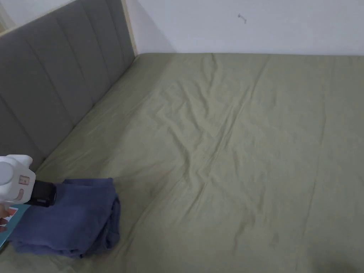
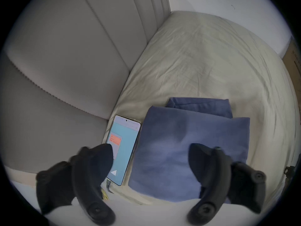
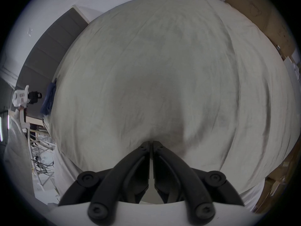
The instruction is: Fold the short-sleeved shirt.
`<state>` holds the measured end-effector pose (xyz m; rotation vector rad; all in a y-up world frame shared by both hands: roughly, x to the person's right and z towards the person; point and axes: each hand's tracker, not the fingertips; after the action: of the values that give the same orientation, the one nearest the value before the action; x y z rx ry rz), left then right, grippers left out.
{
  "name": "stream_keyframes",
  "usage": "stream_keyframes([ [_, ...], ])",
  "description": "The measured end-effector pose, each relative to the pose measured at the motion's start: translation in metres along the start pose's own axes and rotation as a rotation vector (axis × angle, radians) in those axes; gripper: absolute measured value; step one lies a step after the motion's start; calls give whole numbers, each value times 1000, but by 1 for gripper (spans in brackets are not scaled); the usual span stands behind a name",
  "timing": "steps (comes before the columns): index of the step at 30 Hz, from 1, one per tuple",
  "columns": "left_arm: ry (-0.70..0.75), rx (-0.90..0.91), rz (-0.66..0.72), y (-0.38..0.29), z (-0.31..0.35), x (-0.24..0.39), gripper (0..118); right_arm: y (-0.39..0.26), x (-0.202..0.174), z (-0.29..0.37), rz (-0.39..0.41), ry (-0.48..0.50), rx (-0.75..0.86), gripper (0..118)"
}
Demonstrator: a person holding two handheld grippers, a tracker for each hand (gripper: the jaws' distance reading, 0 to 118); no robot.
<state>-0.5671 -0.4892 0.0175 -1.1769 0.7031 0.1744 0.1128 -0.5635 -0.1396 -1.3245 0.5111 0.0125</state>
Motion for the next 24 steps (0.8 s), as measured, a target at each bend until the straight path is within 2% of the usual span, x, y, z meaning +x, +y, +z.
stream_keyframes([
  [3,-59,41,49,0,19,3,98,-3,0,4,-7,11,10,4],
  [4,-86,47,59,0,27,5,91,-4,0,6,-4,12,14,4],
  [5,-122,55,79,0,35,8,74,-4,-1,8,0,12,17,4],
  [6,-168,77,96,-2,46,13,39,-5,-2,10,3,15,23,4],
  [7,-224,101,99,-4,56,21,14,-5,-2,12,3,23,31,4],
  [8,-243,123,98,-7,64,28,4,-6,-2,13,2,29,35,4],
  [12,-317,214,38,-31,103,84,0,-9,-4,25,13,47,64,4],
  [16,-402,300,57,-68,143,144,0,-13,1,45,9,64,123,4],
  [20,-355,405,6,-102,175,203,0,-19,9,66,-1,82,195,4],
  [24,-322,539,15,-137,213,253,0,-28,10,94,2,69,285,4],
])
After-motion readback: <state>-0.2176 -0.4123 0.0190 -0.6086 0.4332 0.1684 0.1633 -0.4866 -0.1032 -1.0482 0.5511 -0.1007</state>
